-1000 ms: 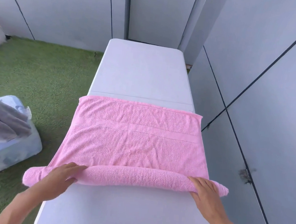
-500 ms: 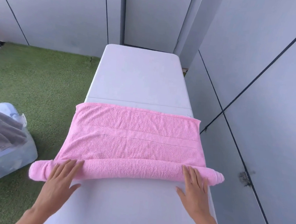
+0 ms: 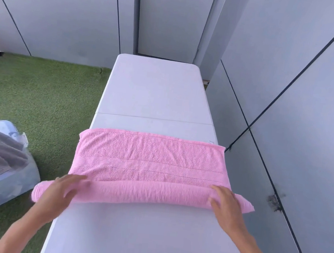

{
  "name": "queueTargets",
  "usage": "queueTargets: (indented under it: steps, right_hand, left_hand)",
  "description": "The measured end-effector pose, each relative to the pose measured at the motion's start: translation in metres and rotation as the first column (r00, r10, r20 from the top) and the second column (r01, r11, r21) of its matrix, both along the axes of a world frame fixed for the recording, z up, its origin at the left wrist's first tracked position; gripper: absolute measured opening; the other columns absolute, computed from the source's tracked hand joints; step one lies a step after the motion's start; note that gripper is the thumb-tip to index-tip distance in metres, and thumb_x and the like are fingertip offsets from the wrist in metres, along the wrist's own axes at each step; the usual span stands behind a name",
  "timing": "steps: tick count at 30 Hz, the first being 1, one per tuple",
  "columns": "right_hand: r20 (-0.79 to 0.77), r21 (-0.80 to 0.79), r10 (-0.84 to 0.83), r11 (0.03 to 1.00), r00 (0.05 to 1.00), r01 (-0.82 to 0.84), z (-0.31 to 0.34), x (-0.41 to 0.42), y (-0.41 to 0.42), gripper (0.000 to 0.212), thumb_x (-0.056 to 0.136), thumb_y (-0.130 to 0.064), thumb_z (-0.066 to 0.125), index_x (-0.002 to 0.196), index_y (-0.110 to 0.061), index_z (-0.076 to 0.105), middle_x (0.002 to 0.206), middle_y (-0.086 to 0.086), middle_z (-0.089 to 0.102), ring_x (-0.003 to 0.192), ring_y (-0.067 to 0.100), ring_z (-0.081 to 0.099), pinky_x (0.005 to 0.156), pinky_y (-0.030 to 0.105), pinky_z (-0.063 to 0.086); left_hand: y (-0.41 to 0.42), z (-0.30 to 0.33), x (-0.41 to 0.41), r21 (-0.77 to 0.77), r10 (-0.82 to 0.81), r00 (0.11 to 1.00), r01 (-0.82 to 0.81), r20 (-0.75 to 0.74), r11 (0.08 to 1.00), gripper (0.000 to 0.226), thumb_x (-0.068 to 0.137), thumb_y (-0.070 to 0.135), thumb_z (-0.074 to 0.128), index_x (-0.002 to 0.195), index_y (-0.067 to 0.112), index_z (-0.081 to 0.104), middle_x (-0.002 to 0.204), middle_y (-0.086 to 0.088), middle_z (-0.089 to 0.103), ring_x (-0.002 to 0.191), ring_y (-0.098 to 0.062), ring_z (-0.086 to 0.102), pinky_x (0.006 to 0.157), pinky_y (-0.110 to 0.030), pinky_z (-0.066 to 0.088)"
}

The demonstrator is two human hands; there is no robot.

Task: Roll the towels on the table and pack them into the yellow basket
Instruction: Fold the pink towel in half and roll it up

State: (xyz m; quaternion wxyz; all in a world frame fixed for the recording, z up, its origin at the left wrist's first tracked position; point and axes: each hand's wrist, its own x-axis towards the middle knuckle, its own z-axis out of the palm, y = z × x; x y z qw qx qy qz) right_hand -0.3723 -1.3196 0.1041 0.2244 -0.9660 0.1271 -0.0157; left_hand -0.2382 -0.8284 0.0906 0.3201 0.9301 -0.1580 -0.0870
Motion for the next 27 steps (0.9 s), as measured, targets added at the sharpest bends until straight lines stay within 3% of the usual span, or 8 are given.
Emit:
queueTargets:
  steps: [4, 8, 12, 15, 17, 20, 23, 27]
  right_hand:
    - [-0.144, -0.197, 0.064, 0.976, 0.988, -0.092, -0.015, -0.004, 0.013, 0.066, 0.087, -0.036, 0.062, 0.145, -0.029, 0.033, 0.146, -0.011, 0.033, 0.142, 0.019, 0.024, 0.116, 0.042, 0.018]
    - [-0.165, -0.29, 0.013, 0.955, 0.986, -0.061, -0.012, 0.01, 0.018, 0.062, 0.077, -0.029, 0.073, 0.134, -0.023, 0.05, 0.123, -0.004, 0.055, 0.123, 0.025, 0.049, 0.1, 0.049, 0.036]
    - [-0.336, -0.332, 0.029, 0.932, 0.942, -0.147, 0.009, 0.02, 0.017, 0.045, 0.09, -0.039, 0.059, 0.132, -0.03, 0.046, 0.125, -0.009, 0.053, 0.123, 0.018, 0.043, 0.095, 0.039, 0.036]
    - [-0.548, -0.152, 0.079, 0.97, 0.833, -0.192, 0.023, 0.019, 0.002, 0.05, 0.088, -0.041, 0.061, 0.135, -0.03, 0.046, 0.135, -0.01, 0.051, 0.126, 0.017, 0.045, 0.098, 0.038, 0.039]
    - [-0.552, 0.016, 0.109, 0.993, 0.827, -0.12, 0.022, 0.018, -0.006, 0.053, 0.085, -0.036, 0.067, 0.134, -0.025, 0.049, 0.137, -0.007, 0.051, 0.127, 0.016, 0.046, 0.103, 0.034, 0.038]
    - [-0.225, 0.088, 0.037, 0.996, 0.974, -0.018, 0.011, 0.013, -0.004, 0.048, 0.087, -0.03, 0.063, 0.133, -0.025, 0.049, 0.137, -0.003, 0.051, 0.13, 0.018, 0.044, 0.108, 0.035, 0.033]
    - [-0.159, -0.086, 0.111, 0.988, 0.981, -0.126, -0.001, 0.004, 0.009, 0.059, 0.087, -0.047, 0.056, 0.142, -0.032, 0.037, 0.144, -0.014, 0.038, 0.138, 0.012, 0.03, 0.114, 0.041, 0.024]
    - [-0.239, -0.25, 0.074, 0.959, 0.968, -0.135, -0.005, 0.003, 0.022, 0.065, 0.086, -0.038, 0.061, 0.144, -0.029, 0.032, 0.141, -0.012, 0.038, 0.138, 0.016, 0.029, 0.113, 0.046, 0.018]
  left_hand:
    - [-0.016, -0.023, -0.025, 0.266, -0.158, 0.974, 0.112, 0.16, 0.958, 0.059, 0.087, 0.051, 0.047, 0.14, 0.025, 0.047, 0.141, 0.007, 0.045, 0.136, -0.019, 0.038, 0.115, -0.047, 0.023]
    - [-0.034, -0.031, -0.012, 0.296, -0.125, 0.975, 0.066, 0.184, 0.953, 0.059, 0.073, 0.024, 0.08, 0.127, 0.017, 0.057, 0.12, 0.002, 0.061, 0.118, -0.031, 0.056, 0.103, -0.051, 0.036]
    - [-0.034, -0.001, 0.014, 0.372, -0.145, 0.981, 0.184, -0.129, 0.91, 0.054, 0.084, 0.033, 0.07, 0.134, 0.023, 0.052, 0.127, 0.006, 0.058, 0.121, -0.019, 0.053, 0.105, -0.034, 0.032]
    - [-0.027, 0.013, 0.023, 0.313, -0.142, 0.875, 0.312, -0.463, 0.897, 0.055, 0.088, 0.033, 0.066, 0.139, 0.03, 0.044, 0.138, 0.013, 0.046, 0.132, -0.012, 0.04, 0.112, -0.029, 0.027]
    - [-0.023, 0.008, 0.019, 0.218, -0.164, 0.953, 0.221, -0.254, 0.951, 0.047, 0.089, 0.021, 0.064, 0.131, 0.036, 0.051, 0.134, 0.01, 0.052, 0.127, -0.016, 0.048, 0.109, -0.035, 0.034]
    - [-0.023, -0.002, -0.001, 0.167, -0.097, 0.976, 0.064, 0.197, 0.984, 0.039, 0.089, 0.024, 0.062, 0.128, 0.027, 0.059, 0.126, 0.004, 0.06, 0.116, -0.022, 0.057, 0.097, -0.042, 0.045]
    - [-0.024, -0.015, -0.02, 0.309, -0.212, 0.957, 0.145, 0.197, 0.94, 0.064, 0.083, 0.047, 0.063, 0.141, 0.025, 0.046, 0.136, 0.006, 0.051, 0.128, -0.02, 0.047, 0.108, -0.045, 0.035]
    - [-0.031, -0.02, -0.007, 0.349, -0.175, 0.972, 0.111, 0.159, 0.93, 0.069, 0.067, 0.015, 0.083, 0.13, 0.02, 0.056, 0.113, 0.002, 0.061, 0.108, -0.026, 0.06, 0.099, -0.035, 0.032]
